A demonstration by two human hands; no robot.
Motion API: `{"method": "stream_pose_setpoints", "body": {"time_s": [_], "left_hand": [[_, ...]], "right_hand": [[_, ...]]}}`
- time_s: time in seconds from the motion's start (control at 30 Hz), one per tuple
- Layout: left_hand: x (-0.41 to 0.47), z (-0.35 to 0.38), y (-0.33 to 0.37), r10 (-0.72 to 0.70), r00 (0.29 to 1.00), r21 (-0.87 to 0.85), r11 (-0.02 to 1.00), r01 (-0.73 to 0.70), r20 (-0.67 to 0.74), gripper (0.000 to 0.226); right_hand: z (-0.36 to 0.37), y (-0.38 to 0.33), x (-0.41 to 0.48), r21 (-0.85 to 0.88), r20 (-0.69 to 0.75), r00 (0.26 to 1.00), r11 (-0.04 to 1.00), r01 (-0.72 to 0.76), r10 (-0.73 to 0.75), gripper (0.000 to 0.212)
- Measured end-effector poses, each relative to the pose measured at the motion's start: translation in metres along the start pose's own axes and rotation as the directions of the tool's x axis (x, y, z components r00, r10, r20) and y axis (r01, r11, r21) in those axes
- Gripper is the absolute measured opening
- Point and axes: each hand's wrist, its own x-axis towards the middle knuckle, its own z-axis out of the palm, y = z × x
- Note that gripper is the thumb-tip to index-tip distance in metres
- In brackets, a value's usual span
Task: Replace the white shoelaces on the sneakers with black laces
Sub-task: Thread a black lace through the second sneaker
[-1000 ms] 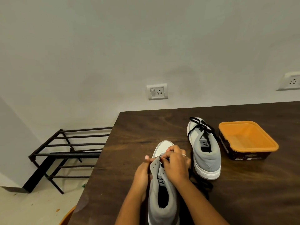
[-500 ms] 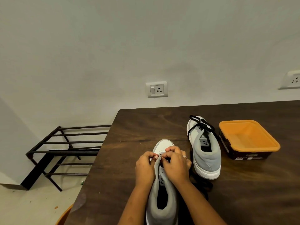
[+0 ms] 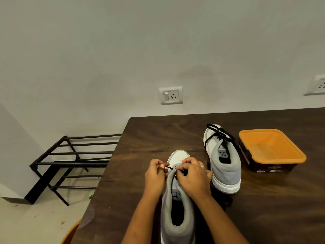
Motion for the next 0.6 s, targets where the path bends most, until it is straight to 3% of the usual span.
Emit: {"method": "stream_pose_setpoints", "body": {"time_s": [0.1, 0.17, 0.33, 0.37, 0.43, 0.47, 0.53, 0.6], "left_hand": [[0.002, -0.002, -0.004, 0.095, 0.986, 0.151, 0.982, -0.115, 0.138, 0.016], [0.000, 0.001, -0.002, 0.111, 0.989, 0.152, 0.980, -0.125, 0.099, 0.009], [0.001, 0.005, -0.001, 0.157, 0.987, 0.301, 0.943, -0.140, -0.033, 0.017], [0.002, 0.003, 0.004, 0.104, 0.989, 0.217, 0.973, -0.079, -0.106, 0.019], [0.004, -0.007, 0.025, -0.068, 0.965, -0.166, 0.986, 0.026, -0.252, 0.021], [0.005, -0.016, 0.040, -0.152, 0.949, -0.404, 0.914, 0.029, -0.276, 0.021], [0.007, -0.040, 0.069, -0.238, 0.931, -0.769, 0.636, -0.064, -0.275, 0.018], [0.010, -0.069, 0.090, -0.257, 0.917, -0.902, 0.388, -0.190, -0.304, 0.021]], "right_hand": [[0.002, 0.000, 0.000, 0.009, -0.013, 1.000, 1.000, -0.012, 0.012, 0.011], [0.002, 0.000, 0.001, 0.022, -0.007, 1.000, 1.000, -0.014, 0.015, 0.011], [-0.001, 0.000, 0.003, -0.053, 0.006, 1.000, 0.999, 0.000, 0.000, 0.015], [-0.002, 0.000, 0.002, -0.069, 0.000, 1.000, 0.998, 0.007, -0.007, 0.016], [-0.003, 0.000, 0.002, -0.094, -0.005, 0.999, 0.995, 0.031, -0.031, 0.016], [-0.003, 0.001, 0.002, -0.092, -0.001, 0.999, 0.995, 0.035, -0.035, 0.015], [-0.004, 0.001, 0.002, -0.095, 0.012, 0.999, 0.995, 0.039, -0.038, 0.015], [-0.006, 0.001, 0.003, -0.140, 0.030, 0.998, 0.989, 0.054, -0.051, 0.018]]}}
